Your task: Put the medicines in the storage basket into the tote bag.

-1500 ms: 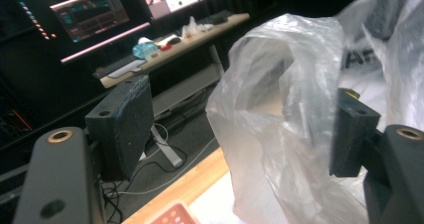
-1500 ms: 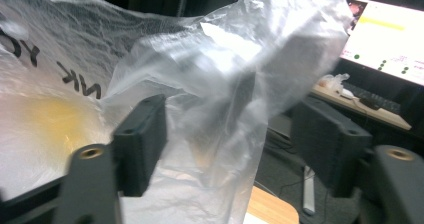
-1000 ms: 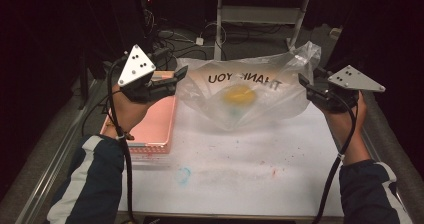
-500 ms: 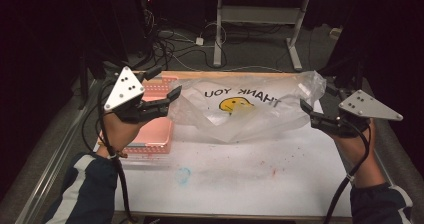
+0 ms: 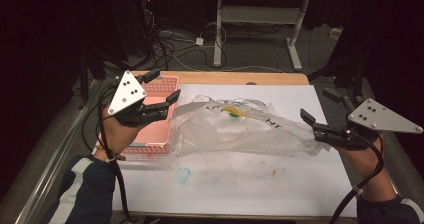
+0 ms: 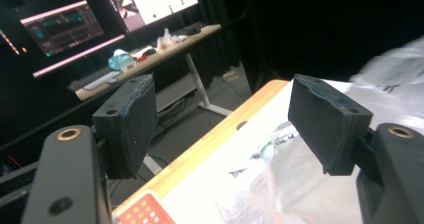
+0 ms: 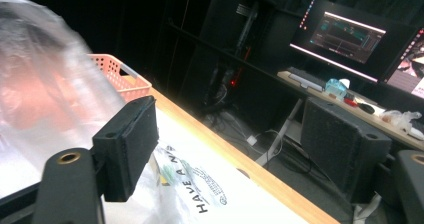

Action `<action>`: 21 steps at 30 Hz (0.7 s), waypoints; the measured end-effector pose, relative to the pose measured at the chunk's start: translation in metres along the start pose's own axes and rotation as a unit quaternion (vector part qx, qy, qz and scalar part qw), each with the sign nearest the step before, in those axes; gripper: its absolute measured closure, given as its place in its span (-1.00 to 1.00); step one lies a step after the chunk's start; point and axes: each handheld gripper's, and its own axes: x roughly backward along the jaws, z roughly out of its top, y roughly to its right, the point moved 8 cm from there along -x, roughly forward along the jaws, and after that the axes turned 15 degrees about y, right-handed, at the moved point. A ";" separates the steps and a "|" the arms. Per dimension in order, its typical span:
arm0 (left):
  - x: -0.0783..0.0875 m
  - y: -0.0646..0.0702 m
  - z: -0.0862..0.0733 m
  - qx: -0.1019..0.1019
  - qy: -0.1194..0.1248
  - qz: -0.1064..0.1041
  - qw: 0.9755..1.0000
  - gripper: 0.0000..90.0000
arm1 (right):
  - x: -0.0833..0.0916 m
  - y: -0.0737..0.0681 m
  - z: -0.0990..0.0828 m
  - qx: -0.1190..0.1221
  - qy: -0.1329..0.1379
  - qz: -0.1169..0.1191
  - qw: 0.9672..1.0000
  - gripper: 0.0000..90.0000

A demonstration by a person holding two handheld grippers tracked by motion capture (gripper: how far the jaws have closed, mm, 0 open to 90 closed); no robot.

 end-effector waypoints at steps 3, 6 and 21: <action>-0.002 -0.001 -0.013 -0.001 -0.016 0.001 1.000 -0.40 | -0.002 0.002 -0.005 -0.005 -0.001 -0.004 1.000 -0.44; -0.004 0.001 -0.028 0.004 -0.027 0.000 1.000 -0.40 | -0.005 0.005 -0.013 -0.007 -0.009 -0.013 1.000 -0.44; 0.011 0.018 -0.100 0.014 -0.082 -0.007 0.996 -0.53 | -0.009 -0.003 -0.085 -0.029 -0.079 -0.012 0.996 -0.48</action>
